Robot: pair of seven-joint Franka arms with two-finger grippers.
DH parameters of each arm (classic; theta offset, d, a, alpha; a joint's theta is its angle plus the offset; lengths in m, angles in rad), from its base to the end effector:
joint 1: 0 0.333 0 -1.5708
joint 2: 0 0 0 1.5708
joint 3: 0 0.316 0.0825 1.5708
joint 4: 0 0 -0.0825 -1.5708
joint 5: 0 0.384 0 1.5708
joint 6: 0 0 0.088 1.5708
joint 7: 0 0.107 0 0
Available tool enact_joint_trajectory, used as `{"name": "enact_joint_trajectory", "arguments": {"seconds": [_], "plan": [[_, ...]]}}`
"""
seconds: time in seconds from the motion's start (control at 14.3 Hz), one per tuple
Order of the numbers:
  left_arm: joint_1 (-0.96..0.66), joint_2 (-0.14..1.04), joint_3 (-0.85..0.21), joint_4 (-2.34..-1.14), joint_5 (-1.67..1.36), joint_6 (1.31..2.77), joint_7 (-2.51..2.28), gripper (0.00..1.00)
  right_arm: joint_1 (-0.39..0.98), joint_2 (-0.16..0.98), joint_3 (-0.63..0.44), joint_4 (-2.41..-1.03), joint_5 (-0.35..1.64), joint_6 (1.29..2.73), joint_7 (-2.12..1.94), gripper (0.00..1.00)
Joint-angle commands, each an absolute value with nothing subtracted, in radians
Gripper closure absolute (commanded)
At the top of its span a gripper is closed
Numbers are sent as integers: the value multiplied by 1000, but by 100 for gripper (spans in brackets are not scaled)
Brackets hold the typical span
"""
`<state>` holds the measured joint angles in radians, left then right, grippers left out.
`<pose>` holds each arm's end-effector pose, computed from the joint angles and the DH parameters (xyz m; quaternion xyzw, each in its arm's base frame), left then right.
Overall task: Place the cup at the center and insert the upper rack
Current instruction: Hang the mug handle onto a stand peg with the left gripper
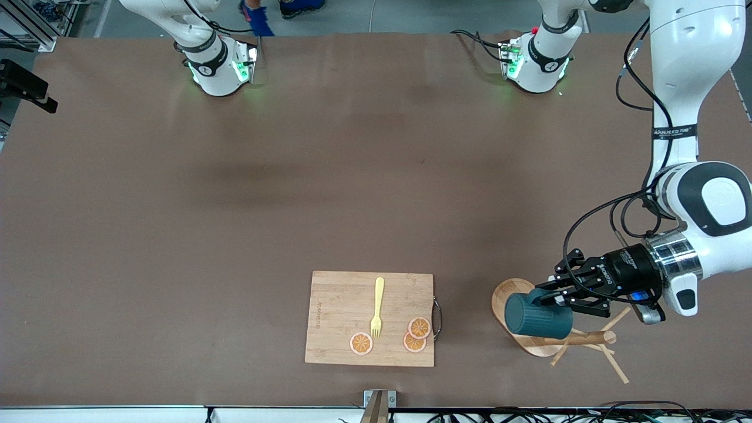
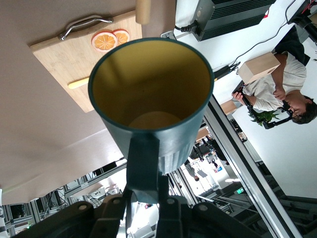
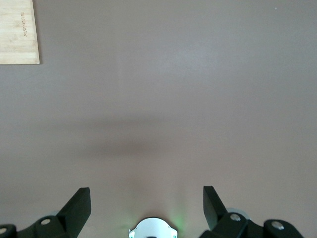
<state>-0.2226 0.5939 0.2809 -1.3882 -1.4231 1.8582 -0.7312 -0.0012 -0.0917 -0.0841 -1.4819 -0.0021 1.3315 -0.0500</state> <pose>0.7302 -0.0818 0.4148 0.6671 0.4965 -0.2166 0.5114 0.4958 -0.0453 0.6932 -0.9994 0.0176 0.0293 0.0048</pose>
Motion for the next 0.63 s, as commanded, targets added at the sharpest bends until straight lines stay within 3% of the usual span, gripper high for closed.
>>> {"name": "enact_joint_trajectory", "arguments": {"seconds": [0.0,0.56], "plan": [[-207,620,282,-1345,-1451,1842,-723,100,-28,-83,-66,-1462,3,1316,-55,0],[-175,658,281,-1339,-1489,1842,-693,100,-23,-87,-67,-1470,18,1324,-58,0]]}}
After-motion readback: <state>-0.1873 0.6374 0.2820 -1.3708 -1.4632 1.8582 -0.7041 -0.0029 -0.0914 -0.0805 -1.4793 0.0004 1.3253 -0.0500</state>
